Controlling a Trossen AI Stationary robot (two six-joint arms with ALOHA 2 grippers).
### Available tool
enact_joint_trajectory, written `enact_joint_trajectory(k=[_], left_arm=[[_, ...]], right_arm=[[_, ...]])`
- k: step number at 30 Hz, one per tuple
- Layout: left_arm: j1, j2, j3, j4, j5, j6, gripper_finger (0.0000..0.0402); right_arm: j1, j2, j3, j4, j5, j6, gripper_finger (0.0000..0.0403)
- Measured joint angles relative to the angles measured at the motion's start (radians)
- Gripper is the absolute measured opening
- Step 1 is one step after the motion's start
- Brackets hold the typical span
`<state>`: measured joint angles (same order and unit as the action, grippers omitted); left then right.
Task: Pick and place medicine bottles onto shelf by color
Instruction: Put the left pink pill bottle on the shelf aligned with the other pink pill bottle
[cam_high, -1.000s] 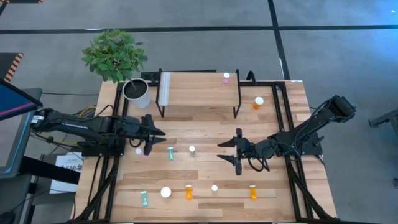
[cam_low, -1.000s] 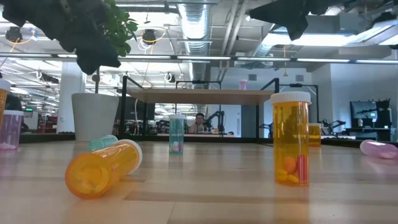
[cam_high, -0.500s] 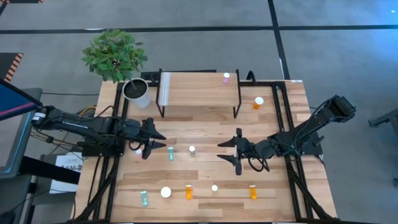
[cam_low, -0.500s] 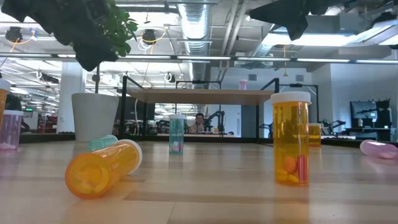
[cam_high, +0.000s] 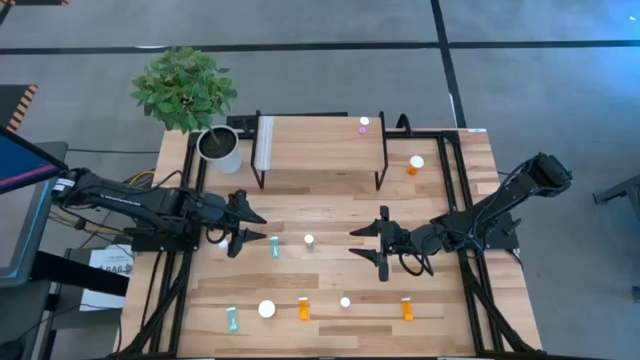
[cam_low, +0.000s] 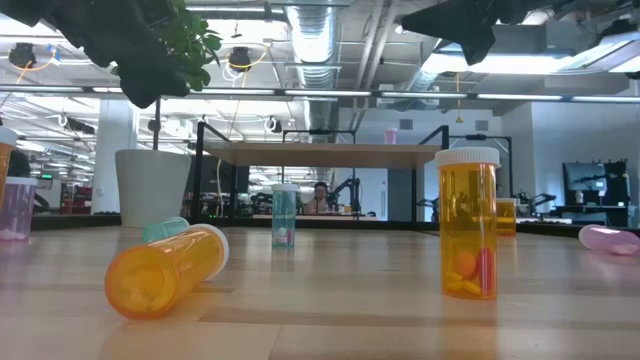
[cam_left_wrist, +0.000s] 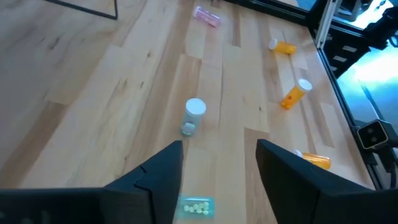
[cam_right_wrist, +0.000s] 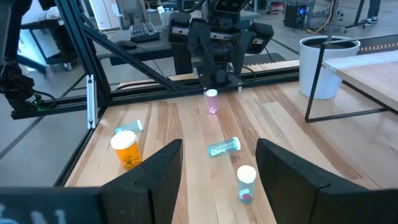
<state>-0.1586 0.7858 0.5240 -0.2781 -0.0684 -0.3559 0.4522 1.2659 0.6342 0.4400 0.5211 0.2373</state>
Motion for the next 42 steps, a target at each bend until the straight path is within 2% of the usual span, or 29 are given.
enact_joint_trajectory(k=[6, 14, 20, 23, 30, 35, 42], left_arm=[[-0.031, 0.075, -0.001, -0.004, -0.016, -0.029, 0.0228], [-0.054, 0.119, -0.001, -0.012, -0.007, -0.048, 0.0227], [-0.054, 0.089, 0.035, -0.154, -0.008, -0.101, 0.0221], [-0.054, 0.089, 0.061, -0.275, -0.004, -0.119, 0.0220], [-0.051, 0.097, 0.208, -0.600, 0.004, -0.190, 0.0220], [-0.056, 0.097, 0.231, -0.702, 0.017, -0.224, 0.0221], [-0.075, 0.098, 0.205, -0.741, 0.052, -0.238, 0.0247]], right_arm=[[0.000, 0.000, 0.000, -0.005, 0.000, 0.000, 0.0228], [0.000, 0.000, 0.000, -0.009, 0.000, 0.001, 0.0228], [0.000, 0.000, 0.000, -0.013, 0.000, 0.001, 0.0228], [0.000, 0.000, 0.000, -0.013, 0.000, 0.001, 0.0228], [0.000, 0.000, 0.000, -0.013, 0.000, 0.006, 0.0228], [0.000, 0.000, 0.000, -0.012, 0.000, 0.009, 0.0228], [0.000, 0.000, 0.000, -0.013, 0.000, 0.009, 0.0228]])
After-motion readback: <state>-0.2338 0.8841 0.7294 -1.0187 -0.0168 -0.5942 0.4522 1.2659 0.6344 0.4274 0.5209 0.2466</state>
